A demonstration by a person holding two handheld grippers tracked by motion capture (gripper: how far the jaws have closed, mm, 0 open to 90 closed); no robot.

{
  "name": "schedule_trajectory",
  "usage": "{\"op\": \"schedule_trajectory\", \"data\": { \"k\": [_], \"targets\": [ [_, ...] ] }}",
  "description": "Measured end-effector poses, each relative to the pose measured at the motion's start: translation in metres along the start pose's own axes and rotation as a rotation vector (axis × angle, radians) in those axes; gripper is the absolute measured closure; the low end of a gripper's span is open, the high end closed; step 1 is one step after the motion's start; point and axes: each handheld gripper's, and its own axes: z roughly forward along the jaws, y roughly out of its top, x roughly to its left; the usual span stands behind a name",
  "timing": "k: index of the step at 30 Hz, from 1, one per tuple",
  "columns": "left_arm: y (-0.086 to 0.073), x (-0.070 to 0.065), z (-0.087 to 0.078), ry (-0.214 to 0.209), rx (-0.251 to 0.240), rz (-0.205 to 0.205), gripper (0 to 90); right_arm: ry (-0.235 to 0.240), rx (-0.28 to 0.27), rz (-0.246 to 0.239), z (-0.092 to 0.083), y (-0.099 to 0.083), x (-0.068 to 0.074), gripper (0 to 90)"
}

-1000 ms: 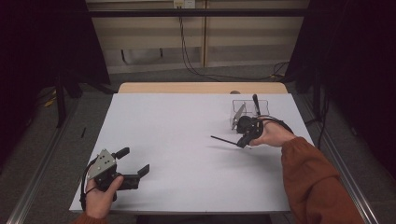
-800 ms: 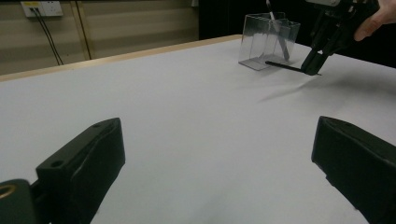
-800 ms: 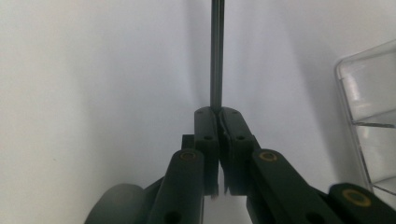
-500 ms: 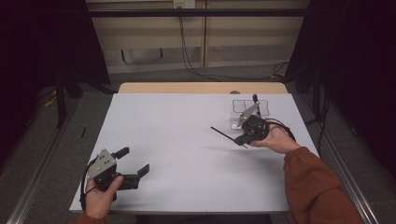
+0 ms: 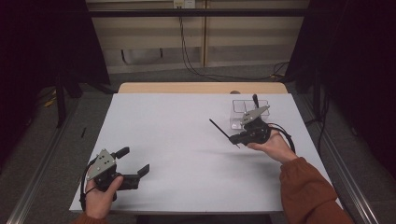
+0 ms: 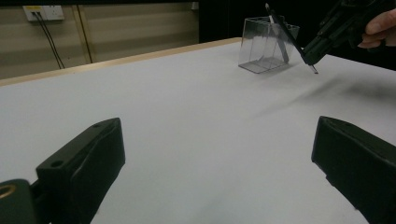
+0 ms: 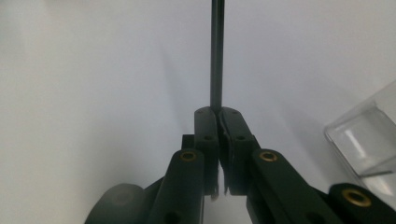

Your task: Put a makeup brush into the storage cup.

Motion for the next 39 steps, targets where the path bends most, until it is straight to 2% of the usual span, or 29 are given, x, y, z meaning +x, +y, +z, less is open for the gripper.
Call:
{"op": "schedule_trajectory", "data": {
  "k": [6,9,11,14,18,21,29,30,32,39],
  "targets": [
    [0.0,0.001,0.0,0.002,0.004,-0.008,2.8,-0.003,-0.115,0.056,-0.005,-0.007,0.003,86.5],
    [0.001,0.001,0.0,-0.006,-0.001,-0.003,2.8,-0.02,-0.146,0.088,-0.007,-0.011,0.001,86.4],
    [0.002,0.0,0.0,-0.008,-0.005,0.0,2.8,-0.006,-0.165,0.105,-0.009,-0.014,0.001,86.5],
    [0.002,0.0,0.0,-0.01,-0.005,-0.007,2.8,0.005,-0.179,0.098,-0.011,-0.015,0.005,86.5],
    [0.002,0.0,0.001,-0.011,0.0,-0.021,2.7,0.029,-0.181,0.077,-0.012,-0.012,0.014,86.5],
    [0.004,-0.001,0.001,-0.021,0.0,-0.005,2.6,0.042,-0.173,0.06,-0.011,-0.01,0.02,86.5],
    [0.005,-0.003,0.003,-0.04,0.0,0.001,2.6,0.081,-0.153,0.04,-0.003,-0.007,0.027,86.5],
    [0.005,-0.004,0.003,-0.045,-0.009,-0.01,2.6,0.087,-0.152,0.038,-0.001,-0.006,0.029,86.5],
    [0.006,-0.004,0.002,-0.034,-0.011,0.006,2.6,0.094,-0.148,0.033,0.001,-0.004,0.03,86.4],
    [0.008,-0.006,0.004,-0.045,-0.008,0.018,2.6,0.133,-0.13,-0.004,0.005,0.002,0.039,86.5]
  ]
}}
